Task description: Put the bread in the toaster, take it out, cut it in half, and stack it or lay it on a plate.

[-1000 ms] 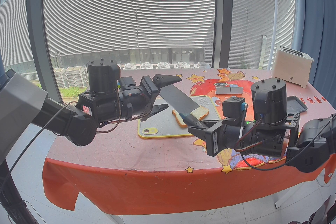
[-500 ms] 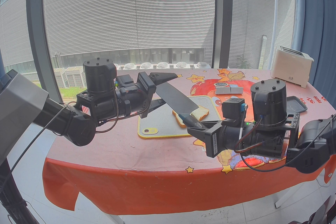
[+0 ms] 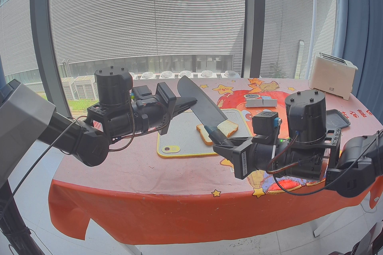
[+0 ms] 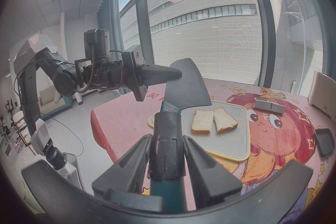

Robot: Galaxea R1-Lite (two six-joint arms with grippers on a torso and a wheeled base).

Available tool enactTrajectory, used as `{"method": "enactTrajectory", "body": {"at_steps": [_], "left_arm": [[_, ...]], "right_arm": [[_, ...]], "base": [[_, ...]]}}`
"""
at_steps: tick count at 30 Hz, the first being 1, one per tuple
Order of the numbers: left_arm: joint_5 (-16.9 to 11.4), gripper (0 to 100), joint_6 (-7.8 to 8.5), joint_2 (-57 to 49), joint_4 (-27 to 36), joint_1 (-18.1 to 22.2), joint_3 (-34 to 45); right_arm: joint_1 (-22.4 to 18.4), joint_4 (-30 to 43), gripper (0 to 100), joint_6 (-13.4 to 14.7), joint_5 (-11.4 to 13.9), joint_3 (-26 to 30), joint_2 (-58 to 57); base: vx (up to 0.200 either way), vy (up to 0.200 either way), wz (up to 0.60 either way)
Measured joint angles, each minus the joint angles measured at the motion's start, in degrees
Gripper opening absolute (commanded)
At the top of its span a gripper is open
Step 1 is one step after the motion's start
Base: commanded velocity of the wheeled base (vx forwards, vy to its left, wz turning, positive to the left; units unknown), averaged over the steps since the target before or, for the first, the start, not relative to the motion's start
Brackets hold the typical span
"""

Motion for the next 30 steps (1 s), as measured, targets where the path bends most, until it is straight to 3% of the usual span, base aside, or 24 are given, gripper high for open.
{"method": "enactTrajectory", "body": {"at_steps": [1, 2, 19, 24, 30], "left_arm": [[0.0, 0, -0.01, 0.0, 0.0, 0.0, 0.0], [0.0, 0, 0.0, 0.0, 0.0, 0.0, 0.0], [0.4, 0, -0.01, -0.4, -0.2, -0.2, 0.1], [1.6, 0, 0.0, -0.7, -3.6, 0.0, 0.7], [2.9, 0, -0.01, -1.3, -8.5, 0.2, 3.4]], "right_arm": [[0.0, 0.0, 0, 0.0, -0.1, 0.0, 0.0], [0.0, 0.0, 100, 0.0, -0.1, 0.0, 0.0], [-1.0, 0.0, 100, 1.5, 0.5, 1.1, -4.6], [-3.9, 0.0, 100, 2.3, 4.8, 2.0, -10.1], [-6.3, 0.1, 100, 5.6, 7.0, 8.1, -18.0]], "base": [[0.0, 0.0, 0.0], [0.0, 0.0, 0.0], [0.0, 0.0, 0.0], [0.0, 0.0, 0.0], [0.0, 0.0, 0.0]]}}
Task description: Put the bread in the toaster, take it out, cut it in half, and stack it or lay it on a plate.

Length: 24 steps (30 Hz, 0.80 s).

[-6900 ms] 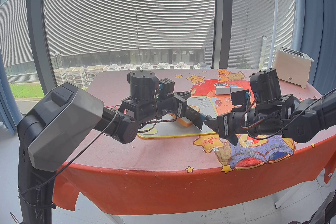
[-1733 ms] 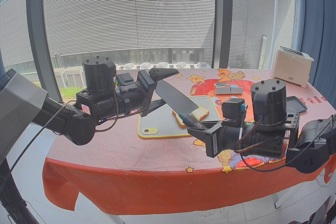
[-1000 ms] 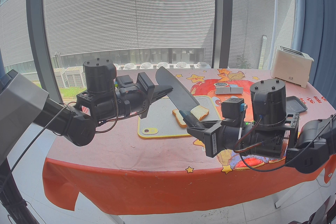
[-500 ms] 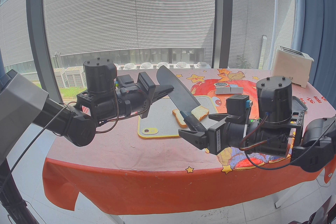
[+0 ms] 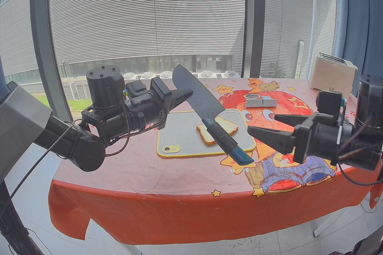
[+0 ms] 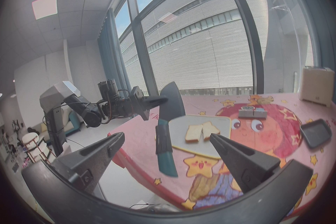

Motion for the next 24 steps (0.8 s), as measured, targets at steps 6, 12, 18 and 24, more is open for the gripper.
{"method": "enactTrajectory", "body": {"at_steps": [6, 12, 18, 24], "left_arm": [[0.4, 0, -0.05, -2.0, -2.3, 0.6, 2.5], [0.2, 0, -0.11, -3.8, -2.8, 1.0, 3.4], [0.0, 0, -0.11, -4.9, -2.9, 0.9, 3.9], [-0.1, 0, -0.11, -5.4, -3.0, 0.9, 4.1]], "right_arm": [[-0.7, 0.0, 100, 8.6, 0.4, 7.9, -7.0], [-0.8, -3.0, 100, 22.0, 0.4, 10.6, -12.3], [-1.0, -12.2, 100, 24.2, 0.4, 12.2, -14.6], [-0.8, -13.2, 100, 16.8, 0.0, 12.5, -12.4]], "base": [[0.0, 0.0, 0.0], [0.0, 0.0, 0.0], [0.0, 0.0, 0.0], [0.0, 0.0, 0.0]]}}
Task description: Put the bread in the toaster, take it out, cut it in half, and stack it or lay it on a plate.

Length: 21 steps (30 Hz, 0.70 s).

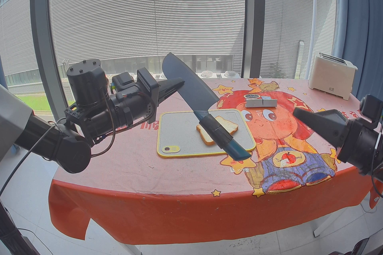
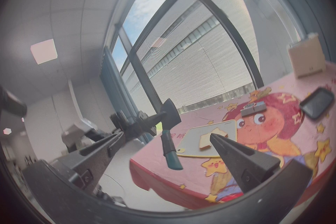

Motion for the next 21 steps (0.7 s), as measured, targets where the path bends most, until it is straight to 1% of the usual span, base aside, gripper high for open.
{"method": "enactTrajectory", "body": {"at_steps": [3, 6, 10, 12, 14, 16, 17, 18, 19, 20, 21], "left_arm": [[0.0, 0, 0.01, 0.0, 0.0, 0.1, 0.0], [0.0, 0, 0.01, 0.0, 0.0, 0.2, 0.1], [0.0, 0, 0.01, 0.0, 0.0, 0.2, 0.1], [0.0, 0, 0.04, 0.1, -0.1, 0.2, 0.1], [0.1, 0, 0.06, 0.3, -0.1, 0.2, 0.0], [0.2, 0, 0.06, 0.5, -0.1, 0.3, 0.0], [0.3, 0, 0.09, 0.6, -0.1, 0.3, -0.1], [0.4, 0, 0.09, 0.7, -0.1, 0.3, -0.1], [0.4, 0, 0.09, 0.7, -0.1, 0.3, -0.1], [0.4, 0, 0.09, 0.9, -0.1, 0.3, -0.2], [0.4, 0, 0.09, 0.9, -0.2, 0.2, -0.2]], "right_arm": [[0.2, 0.0, 100, -7.5, 0.1, -0.4, 1.6], [0.5, 0.4, 100, -12.8, 0.0, -1.5, 3.2], [1.3, 2.2, 100, -18.6, -1.2, -3.0, 4.7], [1.6, 4.5, 100, -22.8, -2.5, -3.7, 5.2], [2.0, 7.3, 100, -28.3, -5.1, -4.4, 5.5], [2.4, 9.7, 100, -32.7, -7.5, -4.8, 5.7], [2.6, 10.5, 100, -35.9, -9.1, -5.1, 5.8], [2.9, 11.0, 100, -39.7, -10.6, -5.2, 5.8], [3.0, 11.3, 100, -41.8, -11.4, -5.3, 5.8], [3.3, 11.7, 100, -46.4, -13.1, -5.3, 5.8], [3.6, 11.9, 100, -49.8, -14.3, -5.3, 5.8]], "base": [[0.0, 0.0, 0.0], [0.0, 0.0, 0.0], [0.0, 0.0, 0.0], [0.0, 0.0, 0.0], [0.0, 0.0, 0.0], [0.0, 0.0, 0.0], [0.0, 0.0, 0.0], [0.0, 0.0, 0.0], [0.0, 0.0, 0.0], [0.0, 0.0, 0.0], [0.0, 0.0, 0.0]]}}
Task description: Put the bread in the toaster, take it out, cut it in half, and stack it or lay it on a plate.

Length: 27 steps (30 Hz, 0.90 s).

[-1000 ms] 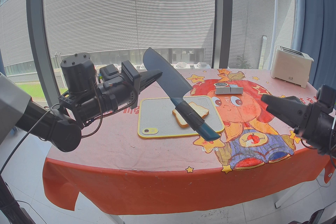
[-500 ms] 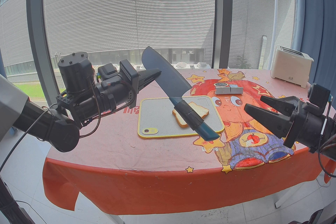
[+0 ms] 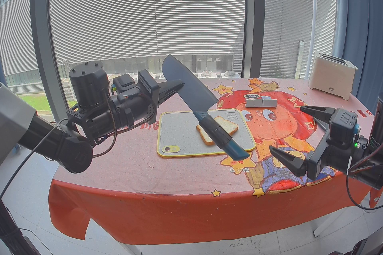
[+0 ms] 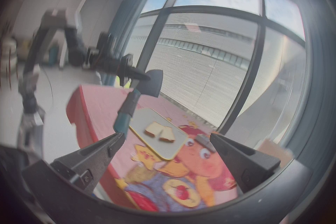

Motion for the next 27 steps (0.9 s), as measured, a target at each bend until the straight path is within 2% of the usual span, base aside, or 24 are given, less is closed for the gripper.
{"method": "enactTrajectory", "body": {"at_steps": [2, 4, 6, 8, 10, 12, 15, 18, 20, 24, 27], "left_arm": [[0.0, 0, 0.0, 0.1, 0.0, 0.0, 0.0], [0.1, 0, -0.02, 0.2, 0.0, 0.0, -0.1], [0.1, 0, -0.09, 0.3, 0.0, 0.0, -0.1], [0.3, 0, -0.62, 0.3, 0.0, -0.1, -0.3], [0.5, 0, -1.32, 0.2, 0.0, -0.1, -0.4], [0.9, 0, -2.35, 0.2, 0.0, 0.0, -0.8], [1.7, 0, -3.85, 0.2, 0.0, 0.0, -1.4], [2.6, 0, -4.77, 0.2, 0.0, 0.0, -2.1], [3.3, 0, -5.23, 0.2, 0.1, 0.0, -2.7], [4.8, 0, -6.0, 0.3, 0.2, -0.1, -3.7], [5.7, 0, -6.79, 0.4, 0.3, -0.2, -4.2]], "right_arm": [[0.8, 0.3, 100, -7.4, -3.0, 0.1, -0.1], [2.1, 0.5, 100, -15.5, -7.0, 0.5, -0.3], [3.7, 0.1, 100, -22.4, -12.0, 1.1, -0.5], [6.2, -1.5, 100, -28.1, -18.9, 2.1, -0.6], [8.8, -3.7, 100, -32.1, -24.5, 3.5, -0.4], [11.3, -7.8, 100, -34.7, -28.8, 5.6, 0.4], [14.2, -17.2, 100, -36.9, -33.3, 9.1, 2.3], [16.4, -26.9, 100, -39.6, -35.8, 12.1, 5.1], [17.5, -33.7, 100, -42.6, -36.9, 13.7, 7.3], [19.1, -48.9, 100, -53.4, -38.1, 16.0, 13.1], [19.7, -56.0, 100, -59.9, -38.6, 16.7, 17.2]], "base": [[0.0, 0.0, 0.0], [0.0, 0.0, 0.0], [0.0, 0.0, 0.0], [0.0, 0.0, 0.0], [0.0, 0.0, 0.0], [0.0, 0.0, 0.0], [0.0, 0.0, 0.0], [0.0, 0.0, 0.0], [0.0, 0.0, 0.0], [0.0, 0.0, 0.0], [0.0, 0.0, 0.0]]}}
